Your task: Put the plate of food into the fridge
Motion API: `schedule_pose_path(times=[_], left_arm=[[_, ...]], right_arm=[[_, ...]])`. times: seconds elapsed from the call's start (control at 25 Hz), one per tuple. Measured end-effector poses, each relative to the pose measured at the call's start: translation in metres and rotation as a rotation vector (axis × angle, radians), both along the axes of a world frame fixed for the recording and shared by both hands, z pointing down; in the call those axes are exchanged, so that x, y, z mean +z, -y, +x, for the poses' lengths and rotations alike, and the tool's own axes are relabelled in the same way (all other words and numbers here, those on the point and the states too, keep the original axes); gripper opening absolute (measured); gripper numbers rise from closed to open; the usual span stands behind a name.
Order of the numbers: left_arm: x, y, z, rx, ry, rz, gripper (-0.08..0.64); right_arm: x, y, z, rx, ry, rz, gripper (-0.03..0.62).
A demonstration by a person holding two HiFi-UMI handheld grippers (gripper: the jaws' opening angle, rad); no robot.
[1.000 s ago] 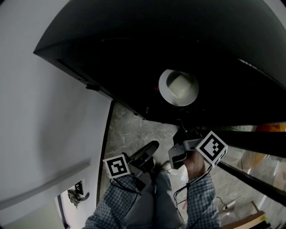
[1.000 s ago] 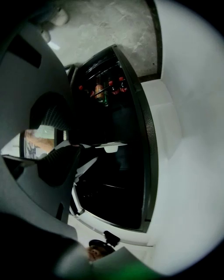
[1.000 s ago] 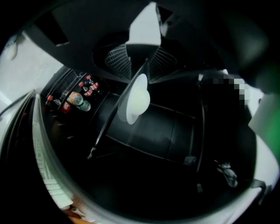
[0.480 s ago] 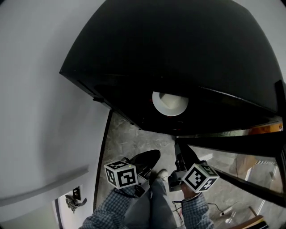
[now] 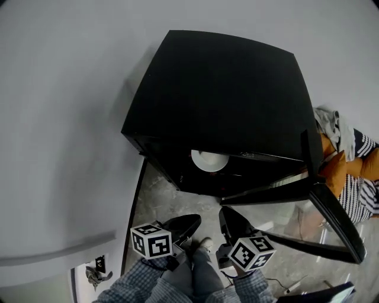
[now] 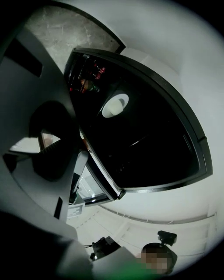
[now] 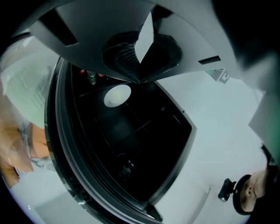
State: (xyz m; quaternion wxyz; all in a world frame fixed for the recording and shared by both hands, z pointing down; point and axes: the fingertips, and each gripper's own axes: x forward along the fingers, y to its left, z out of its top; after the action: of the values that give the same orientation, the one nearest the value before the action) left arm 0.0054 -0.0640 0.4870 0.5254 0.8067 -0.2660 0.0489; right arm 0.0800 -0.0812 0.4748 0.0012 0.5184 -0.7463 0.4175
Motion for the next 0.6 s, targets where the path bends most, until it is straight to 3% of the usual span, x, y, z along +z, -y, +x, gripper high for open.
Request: schedule_pose_path(times=[0.24,0.6], left_arm=[[-0.064,0.000,-0.001,0.019,0.010,0.116,0.008],[-0.130,-0.010,-0.001,0.015,-0.045,0.212,0.008]], right_arm=[[-0.055,-0.007,0.009,-0.002,-0.054,0.082,0.006],[-0.113,-0.011,0.015,0.022,-0.085,0.193,0.006]])
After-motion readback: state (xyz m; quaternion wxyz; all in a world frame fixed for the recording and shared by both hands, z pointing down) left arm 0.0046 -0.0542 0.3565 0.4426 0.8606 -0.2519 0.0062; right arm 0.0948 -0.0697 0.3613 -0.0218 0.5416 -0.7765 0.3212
